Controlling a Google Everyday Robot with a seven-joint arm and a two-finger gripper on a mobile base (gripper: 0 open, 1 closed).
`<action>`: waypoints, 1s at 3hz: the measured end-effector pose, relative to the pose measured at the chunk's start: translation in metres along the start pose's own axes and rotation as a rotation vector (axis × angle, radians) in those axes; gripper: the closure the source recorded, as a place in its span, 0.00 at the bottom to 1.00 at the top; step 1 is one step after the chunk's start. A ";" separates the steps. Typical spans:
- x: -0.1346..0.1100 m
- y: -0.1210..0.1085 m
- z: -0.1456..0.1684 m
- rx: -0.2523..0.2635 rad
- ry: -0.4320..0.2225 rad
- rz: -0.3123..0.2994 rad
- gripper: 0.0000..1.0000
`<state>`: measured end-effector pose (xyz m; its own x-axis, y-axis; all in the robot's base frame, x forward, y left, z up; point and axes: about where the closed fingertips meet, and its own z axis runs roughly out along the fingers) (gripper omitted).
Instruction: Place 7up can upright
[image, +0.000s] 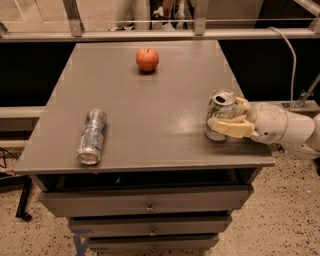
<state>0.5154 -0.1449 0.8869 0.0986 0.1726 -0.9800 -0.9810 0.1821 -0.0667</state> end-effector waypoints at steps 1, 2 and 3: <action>0.003 -0.001 -0.001 -0.005 0.009 0.008 0.36; 0.004 -0.002 -0.001 -0.008 0.019 0.014 0.13; 0.000 -0.005 -0.004 -0.010 0.032 0.010 0.00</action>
Offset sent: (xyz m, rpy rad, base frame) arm 0.0040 -0.0074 -0.0073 -0.0259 0.0264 0.0023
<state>0.5193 -0.1495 0.8859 0.0838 0.1434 -0.9861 -0.9835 0.1711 -0.0587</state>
